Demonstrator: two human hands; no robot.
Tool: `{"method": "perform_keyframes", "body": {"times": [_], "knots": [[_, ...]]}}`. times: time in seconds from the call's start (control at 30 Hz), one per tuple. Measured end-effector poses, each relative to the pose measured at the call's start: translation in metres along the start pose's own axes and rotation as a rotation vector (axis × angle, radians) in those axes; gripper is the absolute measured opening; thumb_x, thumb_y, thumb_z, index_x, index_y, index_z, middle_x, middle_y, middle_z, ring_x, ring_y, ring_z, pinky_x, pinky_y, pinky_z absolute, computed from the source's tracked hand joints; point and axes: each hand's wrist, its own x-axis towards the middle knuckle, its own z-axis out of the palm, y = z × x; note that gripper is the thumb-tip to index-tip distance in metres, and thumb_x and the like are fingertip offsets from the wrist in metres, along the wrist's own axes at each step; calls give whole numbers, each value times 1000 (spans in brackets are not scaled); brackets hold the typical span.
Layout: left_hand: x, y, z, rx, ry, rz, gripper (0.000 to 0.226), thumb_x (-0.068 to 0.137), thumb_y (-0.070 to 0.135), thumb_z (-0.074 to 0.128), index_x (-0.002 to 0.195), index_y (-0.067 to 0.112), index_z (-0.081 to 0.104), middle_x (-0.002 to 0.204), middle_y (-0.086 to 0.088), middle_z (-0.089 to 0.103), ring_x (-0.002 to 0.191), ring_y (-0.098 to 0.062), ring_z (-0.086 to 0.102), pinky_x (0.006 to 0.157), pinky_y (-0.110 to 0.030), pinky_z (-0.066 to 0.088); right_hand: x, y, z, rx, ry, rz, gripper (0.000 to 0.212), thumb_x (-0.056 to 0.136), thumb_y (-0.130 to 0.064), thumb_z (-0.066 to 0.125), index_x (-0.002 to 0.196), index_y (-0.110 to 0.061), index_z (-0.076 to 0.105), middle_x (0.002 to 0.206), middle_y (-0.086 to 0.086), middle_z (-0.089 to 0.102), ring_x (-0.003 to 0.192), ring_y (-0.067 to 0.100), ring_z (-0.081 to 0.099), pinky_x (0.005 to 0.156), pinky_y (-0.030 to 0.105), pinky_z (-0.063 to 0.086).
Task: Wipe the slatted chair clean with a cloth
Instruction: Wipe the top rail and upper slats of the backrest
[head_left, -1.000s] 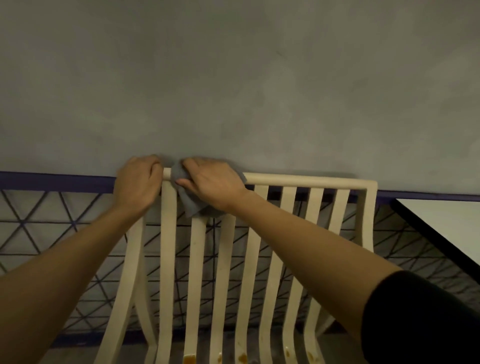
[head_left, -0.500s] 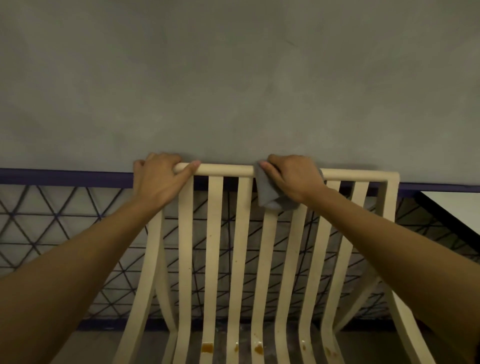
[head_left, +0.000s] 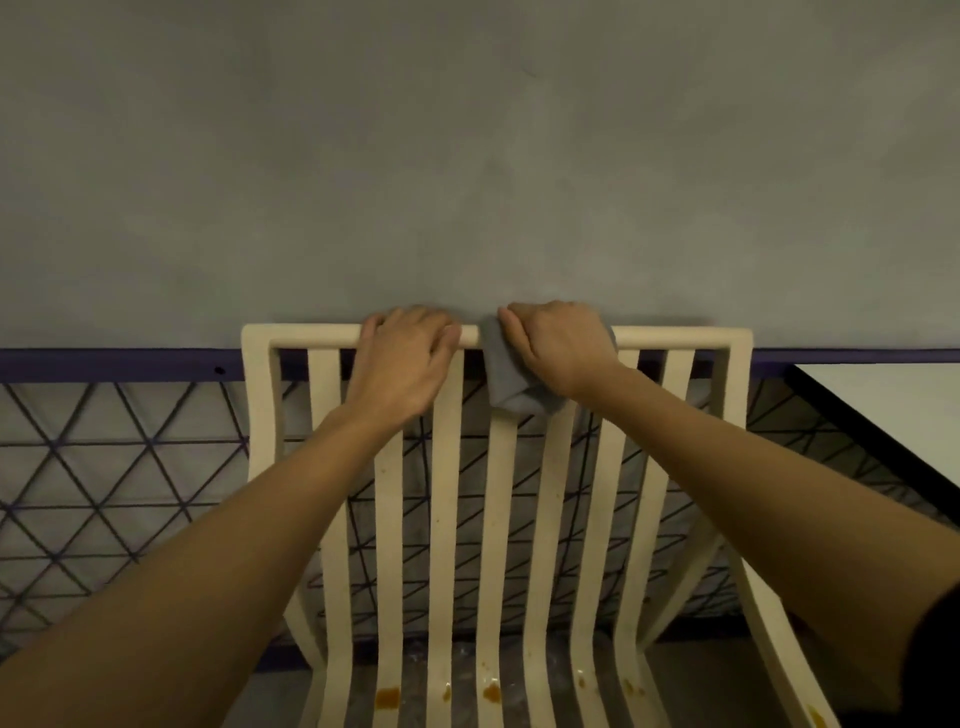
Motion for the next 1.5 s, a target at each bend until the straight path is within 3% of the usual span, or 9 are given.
{"method": "perform_keyframes", "body": {"times": [0.37, 0.47, 0.6, 0.77, 0.9, 1.07, 1.23, 1.37, 1.5], "knots": [[0, 3, 2, 3, 31, 6, 29, 103, 30, 35, 95, 21, 61, 91, 9, 55, 88, -18, 50, 83, -30, 22, -53, 104, -11, 33, -9, 256, 41, 103, -37, 29, 78, -17, 55, 69, 4, 57, 64, 26, 56, 62, 36, 45], [0, 7, 3, -7, 41, -18, 28, 103, 29, 36, 97, 20, 62, 91, 9, 54, 88, -18, 51, 84, -29, 21, -45, 111, -16, 31, -83, 469, 45, 100, -36, 30, 70, -13, 54, 72, 10, 57, 64, 27, 53, 61, 33, 37], [0, 8, 5, -1, 76, -35, 28, 103, 27, 38, 103, 17, 65, 96, 2, 63, 91, -22, 54, 86, -31, 23, -27, 104, -29, 122, -297, 625, 37, 98, -37, 32, 87, -11, 56, 88, 11, 58, 78, 26, 53, 69, 33, 40], [1, 10, 8, 20, 97, -53, 29, 102, 26, 38, 102, 16, 65, 98, -2, 66, 91, -24, 54, 90, -36, 27, -33, 79, -27, -154, -253, 417, 19, 99, -20, 43, 96, -8, 57, 98, 14, 62, 87, 31, 61, 68, 36, 48], [1, 12, 10, 24, 94, -63, 31, 103, 26, 35, 102, 17, 65, 99, -1, 65, 92, -23, 53, 90, -36, 26, -36, 55, -13, -85, -53, 370, 27, 102, -23, 34, 82, -13, 51, 74, 8, 57, 70, 29, 59, 63, 38, 48], [2, 10, 11, 38, 97, -60, 31, 103, 27, 34, 101, 19, 64, 100, -1, 65, 93, -23, 53, 90, -37, 26, -20, 8, 1, 8, 93, 292, 34, 102, -29, 31, 79, -17, 53, 73, 1, 58, 66, 24, 53, 68, 38, 45], [1, 10, 11, 38, 93, -58, 33, 102, 28, 33, 102, 18, 65, 102, -3, 65, 94, -24, 53, 89, -37, 26, 14, -21, -2, -164, -199, 189, 19, 99, -22, 39, 87, -16, 52, 94, 7, 60, 80, 28, 57, 62, 34, 40], [1, 6, 10, 46, 68, -34, 37, 101, 28, 31, 105, 17, 65, 105, -3, 66, 96, -25, 54, 86, -34, 23, 41, -16, -5, 95, -405, 313, 30, 98, -30, 35, 97, -13, 60, 106, 4, 60, 91, 27, 54, 76, 35, 40], [0, 2, 6, 16, 35, -4, 33, 104, 26, 32, 112, 17, 63, 109, -2, 64, 99, -23, 53, 87, -31, 22, 5, -13, -10, -35, -77, 107, 25, 100, -21, 41, 90, -10, 61, 82, 8, 65, 71, 28, 60, 65, 37, 53]]}}
